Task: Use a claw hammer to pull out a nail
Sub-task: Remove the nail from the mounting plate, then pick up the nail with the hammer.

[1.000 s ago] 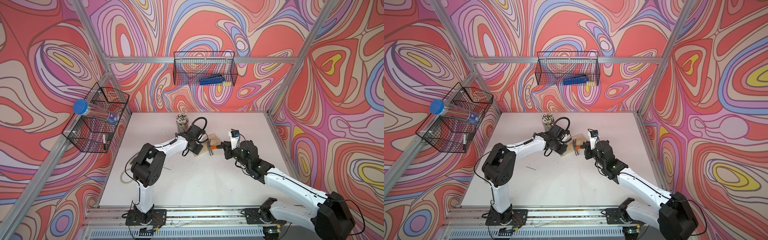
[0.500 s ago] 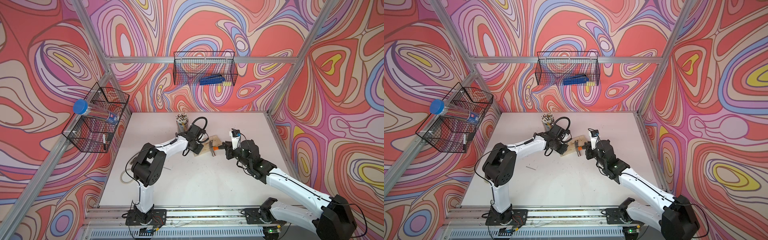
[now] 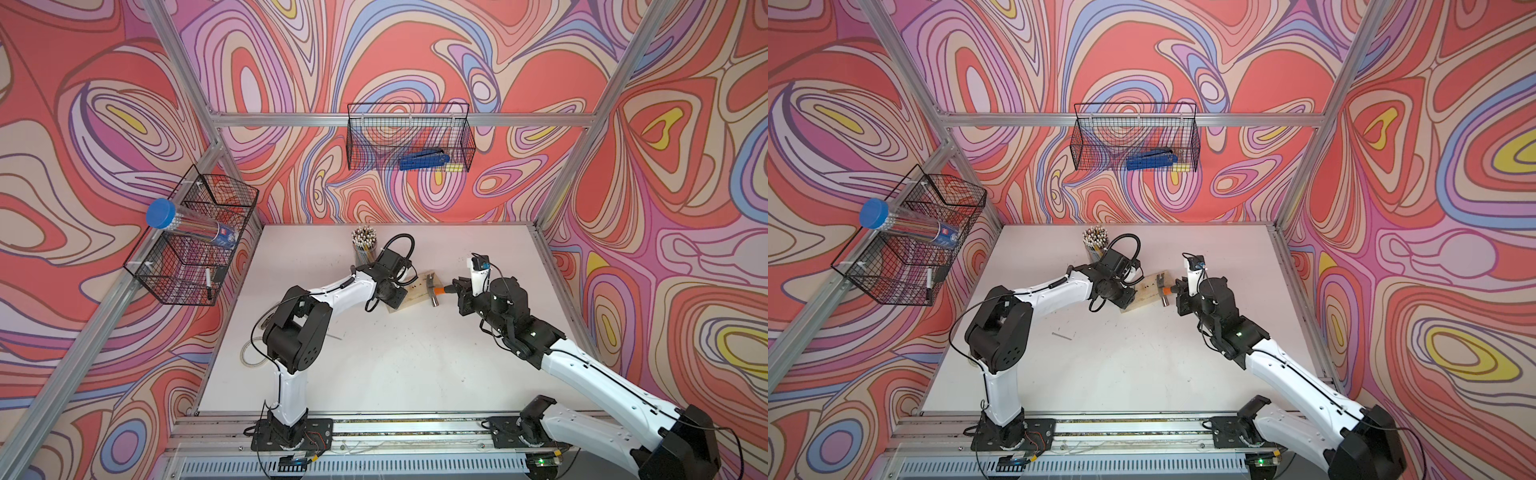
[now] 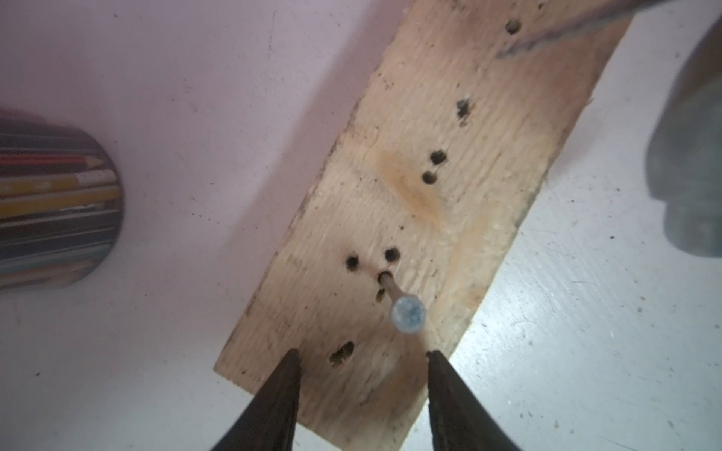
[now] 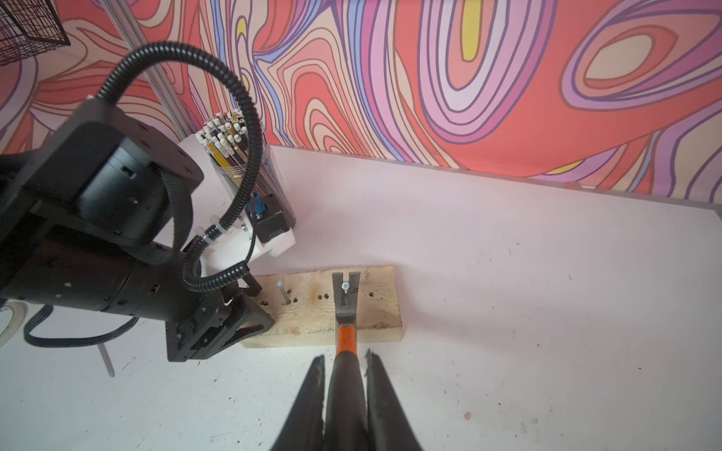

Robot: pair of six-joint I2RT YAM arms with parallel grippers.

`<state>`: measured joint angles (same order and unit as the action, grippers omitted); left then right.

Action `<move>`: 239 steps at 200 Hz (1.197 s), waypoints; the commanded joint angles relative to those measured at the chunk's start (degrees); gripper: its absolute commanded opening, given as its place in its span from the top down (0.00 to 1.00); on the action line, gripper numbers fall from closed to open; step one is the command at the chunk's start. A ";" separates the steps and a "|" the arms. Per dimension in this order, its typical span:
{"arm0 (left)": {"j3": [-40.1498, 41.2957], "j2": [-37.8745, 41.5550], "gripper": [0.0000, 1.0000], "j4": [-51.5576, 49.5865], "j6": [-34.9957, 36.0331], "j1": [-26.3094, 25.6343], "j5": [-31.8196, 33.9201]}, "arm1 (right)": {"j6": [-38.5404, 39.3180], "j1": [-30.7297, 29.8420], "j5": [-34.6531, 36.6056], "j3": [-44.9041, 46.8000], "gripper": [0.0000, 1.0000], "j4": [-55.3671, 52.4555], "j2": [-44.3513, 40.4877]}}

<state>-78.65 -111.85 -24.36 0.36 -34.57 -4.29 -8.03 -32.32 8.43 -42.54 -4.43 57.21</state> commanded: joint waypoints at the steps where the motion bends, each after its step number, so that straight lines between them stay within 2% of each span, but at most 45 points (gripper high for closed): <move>1: 4.04 -5.75 0.44 -8.37 -0.92 -0.23 -1.96 | 0.44 0.24 0.33 -5.51 1.00 2.06 -1.78; 51: 1.16 -0.21 0.38 -8.01 0.18 -0.19 -1.25 | -0.12 0.23 -1.51 -13.47 1.00 -7.36 2.20; 82: -0.62 3.81 0.38 -7.27 0.41 -0.23 -2.20 | -0.76 0.24 -3.54 -18.69 1.00 -13.33 4.79; 121: 4.42 12.25 0.37 -2.54 -1.15 -0.24 -3.76 | -0.88 1.42 -7.51 -25.86 1.00 -21.29 8.61; 169: 18.32 25.84 0.38 8.80 -5.02 -0.18 -5.41 | -4.13 8.05 -22.50 -37.94 1.00 -32.89 14.75; 196: 26.71 32.82 0.38 17.35 -3.73 -0.23 -10.23 | -6.12 12.36 -32.96 -43.38 1.00 -38.23 18.00; 239: 31.07 37.89 0.38 17.52 1.33 -0.23 -13.43 | -5.33 14.27 -43.20 -47.32 1.00 -45.42 22.08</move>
<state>-48.56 -76.27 -10.24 -2.07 -34.79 -14.02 -12.34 -18.63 -23.79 -87.29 -46.81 78.37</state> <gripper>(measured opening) 0.618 0.191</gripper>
